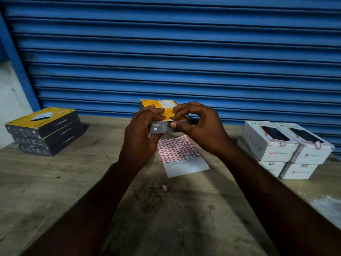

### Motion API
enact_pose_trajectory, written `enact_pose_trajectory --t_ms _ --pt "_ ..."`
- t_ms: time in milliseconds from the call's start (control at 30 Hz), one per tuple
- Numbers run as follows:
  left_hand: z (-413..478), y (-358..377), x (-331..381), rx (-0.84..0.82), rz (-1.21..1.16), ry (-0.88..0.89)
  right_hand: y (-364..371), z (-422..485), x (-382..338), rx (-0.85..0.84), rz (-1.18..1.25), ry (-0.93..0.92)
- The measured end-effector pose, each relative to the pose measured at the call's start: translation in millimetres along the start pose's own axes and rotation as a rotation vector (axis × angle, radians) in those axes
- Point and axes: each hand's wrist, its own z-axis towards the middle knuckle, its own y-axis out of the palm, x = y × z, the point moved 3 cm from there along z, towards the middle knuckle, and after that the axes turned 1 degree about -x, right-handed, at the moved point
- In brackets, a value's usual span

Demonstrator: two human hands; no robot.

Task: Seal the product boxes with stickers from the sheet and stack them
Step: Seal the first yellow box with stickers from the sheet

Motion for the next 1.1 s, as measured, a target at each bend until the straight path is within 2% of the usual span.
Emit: enact_pose_trajectory --t_ms 267,400,567,833,967,1100 --pt "-0.6 -0.6 -3.6 -0.030 -0.043 -0.023 -2.1 1.9 -6.6 -0.015 0.024 -0.061" --pt "-4.6 1.4 -10.7 -0.062 -0.033 -0.067 -10.2 5.0 -10.9 -0.008 0.115 -0.044" --pt "-4.2 0.8 -10.3 -0.067 -0.037 -0.083 -8.4 5.3 -14.3 -0.105 0.045 -0.052" --pt "-4.2 0.8 -7.7 -0.073 -0.052 -0.093 -9.9 6.2 -13.5 -0.195 0.053 0.102" --pt "-4.0 1.1 -7.3 -0.072 -0.063 -0.083 -8.8 6.8 -15.7 -0.156 0.149 0.084" --pt "-3.2 1.6 -7.5 -0.061 -0.067 -0.066 -9.6 8.6 -12.4 -0.155 0.149 0.133"
